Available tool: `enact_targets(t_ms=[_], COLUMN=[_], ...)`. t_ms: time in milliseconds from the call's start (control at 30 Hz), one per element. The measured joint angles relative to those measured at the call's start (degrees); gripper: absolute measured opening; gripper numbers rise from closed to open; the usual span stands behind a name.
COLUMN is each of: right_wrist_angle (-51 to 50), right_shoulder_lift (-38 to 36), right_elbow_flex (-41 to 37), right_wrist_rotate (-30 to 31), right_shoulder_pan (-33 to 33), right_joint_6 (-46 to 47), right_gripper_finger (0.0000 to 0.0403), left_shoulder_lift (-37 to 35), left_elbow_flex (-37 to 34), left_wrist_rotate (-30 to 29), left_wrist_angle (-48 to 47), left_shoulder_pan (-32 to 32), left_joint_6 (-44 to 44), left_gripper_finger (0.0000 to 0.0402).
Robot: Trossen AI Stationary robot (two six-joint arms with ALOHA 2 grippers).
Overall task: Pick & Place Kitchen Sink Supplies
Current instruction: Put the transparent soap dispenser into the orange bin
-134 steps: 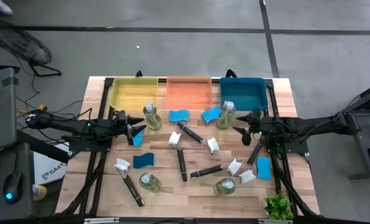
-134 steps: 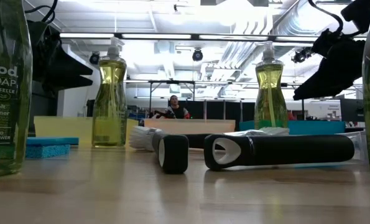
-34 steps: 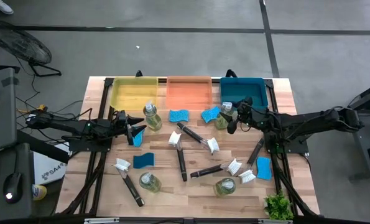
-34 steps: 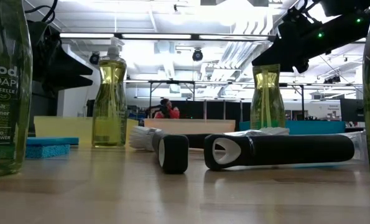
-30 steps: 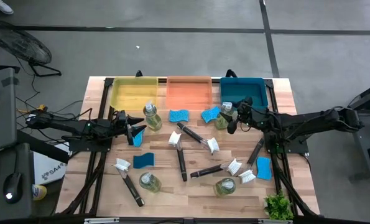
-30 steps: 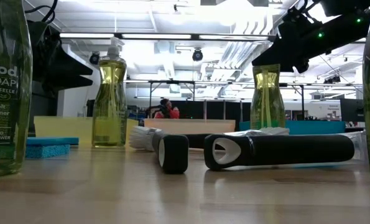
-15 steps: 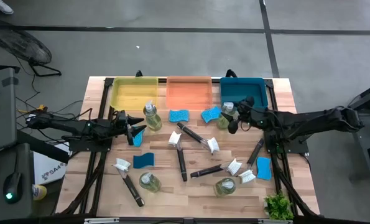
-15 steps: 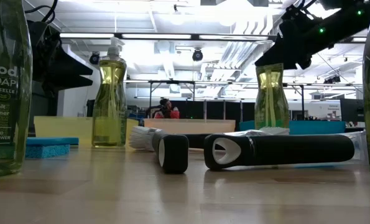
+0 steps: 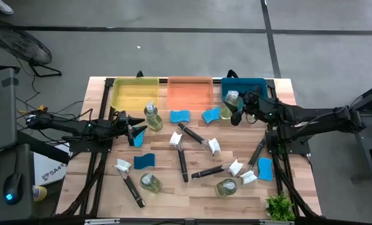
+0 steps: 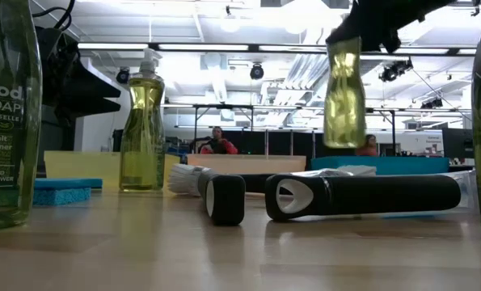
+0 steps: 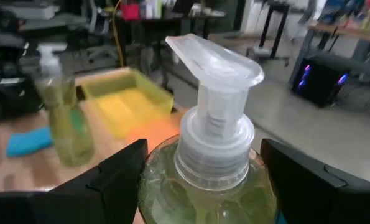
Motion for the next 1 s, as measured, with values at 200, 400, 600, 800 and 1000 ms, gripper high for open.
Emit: enact_targets(t_ms=[200,400,600,800,1000], right_wrist_angle=[2.9,7.3,8.9,10.0,15.4], right_shoulder_lift=[5.0,12.8,20.8,29.2,36.6], right_elbow_flex=[4.0,9.4,14.9,20.3,22.9], right_wrist_rotate=[0.2,-2.9,-5.0,-8.0,-9.8], right_shoulder_pan=[-1.4,-4.5,-9.7,-14.5,-18.9], right_joint_6=[-4.9,-5.9,-5.9,-5.5,-5.9], right_gripper_finger=[0.0287,0.0287,0.0287,0.0287,0.0287], left_shoulder_lift=[0.0,0.0,0.0,0.0,0.0], left_elbow_flex=[0.0,0.0,0.0,0.0,0.0], left_wrist_rotate=[0.0,0.0,0.0,0.0,0.0], left_wrist_angle=[0.0,0.0,0.0,0.0,0.0], left_shoulder_pan=[0.0,0.0,0.0,0.0,0.0], left_joint_6=[0.0,0.0,0.0,0.0,0.0], left_gripper_finger=[0.0202,0.0202,0.0202,0.0202,0.0202])
